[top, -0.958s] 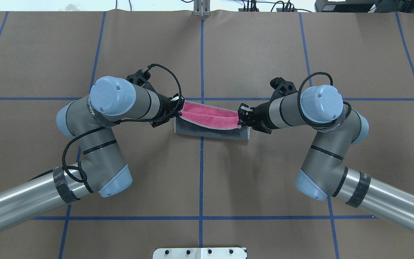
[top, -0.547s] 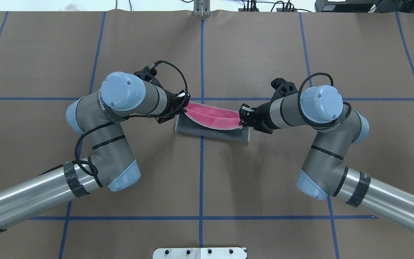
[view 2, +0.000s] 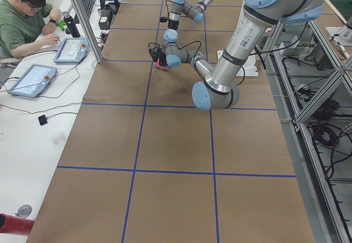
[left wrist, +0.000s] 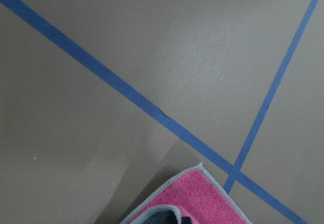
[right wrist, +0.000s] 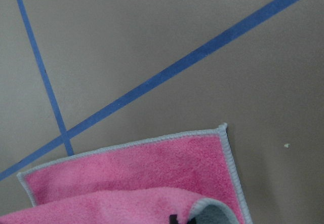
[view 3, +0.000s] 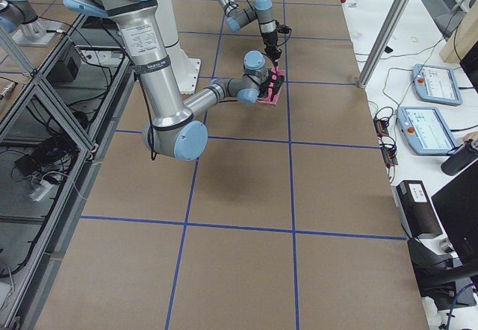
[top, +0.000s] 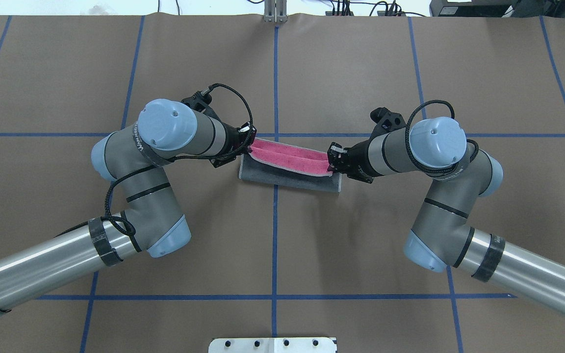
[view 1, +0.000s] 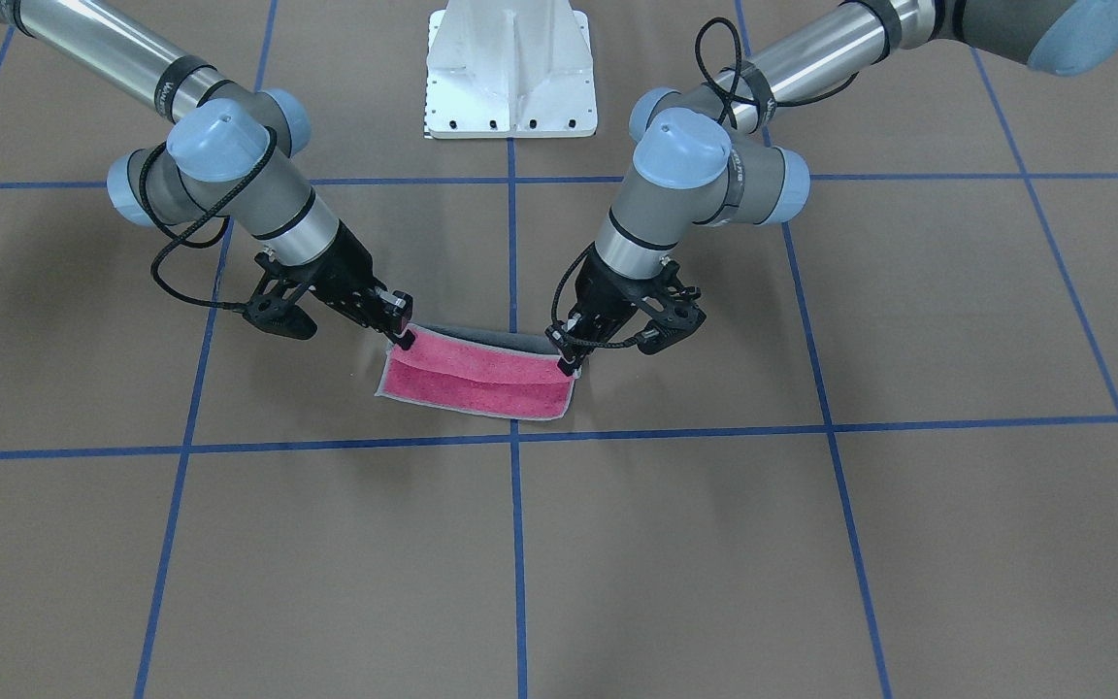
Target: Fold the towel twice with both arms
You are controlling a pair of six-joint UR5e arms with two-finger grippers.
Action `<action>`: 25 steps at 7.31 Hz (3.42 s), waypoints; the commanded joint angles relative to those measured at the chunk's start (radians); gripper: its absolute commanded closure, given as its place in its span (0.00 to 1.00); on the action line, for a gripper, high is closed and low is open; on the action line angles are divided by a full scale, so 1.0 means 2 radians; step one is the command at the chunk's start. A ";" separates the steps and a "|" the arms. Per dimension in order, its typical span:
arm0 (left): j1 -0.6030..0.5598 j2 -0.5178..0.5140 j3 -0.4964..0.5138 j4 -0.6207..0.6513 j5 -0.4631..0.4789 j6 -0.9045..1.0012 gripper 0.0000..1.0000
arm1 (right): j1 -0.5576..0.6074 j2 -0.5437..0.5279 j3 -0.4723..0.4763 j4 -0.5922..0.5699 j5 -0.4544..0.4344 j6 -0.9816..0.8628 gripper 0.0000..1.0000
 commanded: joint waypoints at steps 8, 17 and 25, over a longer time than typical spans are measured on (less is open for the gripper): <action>-0.002 -0.002 0.004 -0.006 -0.001 0.007 0.01 | 0.002 -0.001 -0.005 0.001 -0.001 -0.002 0.01; -0.053 -0.005 -0.007 -0.002 -0.047 0.010 0.00 | 0.023 0.003 0.008 0.001 0.048 0.001 0.01; -0.083 0.005 -0.005 -0.005 -0.088 0.010 0.00 | -0.016 0.022 0.002 -0.007 0.039 0.096 0.01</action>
